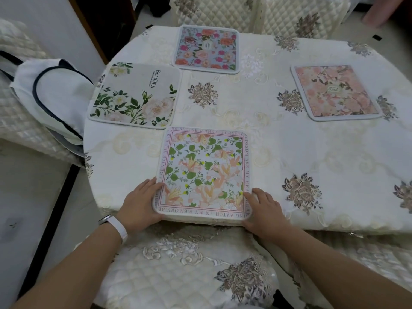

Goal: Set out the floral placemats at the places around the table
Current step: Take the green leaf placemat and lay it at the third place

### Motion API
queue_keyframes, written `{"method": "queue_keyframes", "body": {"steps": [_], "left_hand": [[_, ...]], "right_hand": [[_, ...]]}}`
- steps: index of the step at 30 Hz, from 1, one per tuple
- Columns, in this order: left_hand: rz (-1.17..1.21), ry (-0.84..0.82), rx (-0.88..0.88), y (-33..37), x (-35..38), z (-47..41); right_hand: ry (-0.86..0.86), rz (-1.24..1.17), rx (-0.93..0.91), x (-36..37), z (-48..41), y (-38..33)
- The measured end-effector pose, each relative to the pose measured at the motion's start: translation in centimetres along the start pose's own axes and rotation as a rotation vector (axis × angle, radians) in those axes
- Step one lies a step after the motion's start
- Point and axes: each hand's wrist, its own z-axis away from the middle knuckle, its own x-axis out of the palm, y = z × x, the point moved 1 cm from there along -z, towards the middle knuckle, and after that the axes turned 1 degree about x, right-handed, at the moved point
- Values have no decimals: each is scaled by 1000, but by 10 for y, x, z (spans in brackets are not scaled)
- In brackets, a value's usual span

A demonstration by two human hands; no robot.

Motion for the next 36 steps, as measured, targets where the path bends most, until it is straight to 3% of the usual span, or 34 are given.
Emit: {"method": "queue_keyframes", "body": {"steps": [31, 36], "left_hand": [[12, -20, -40, -11, -13, 10], [119, 246, -25, 17, -26, 11]], "right_hand": [[-25, 94, -98, -5, -4, -12], [-65, -18, -95, -25, 1, -4]]}}
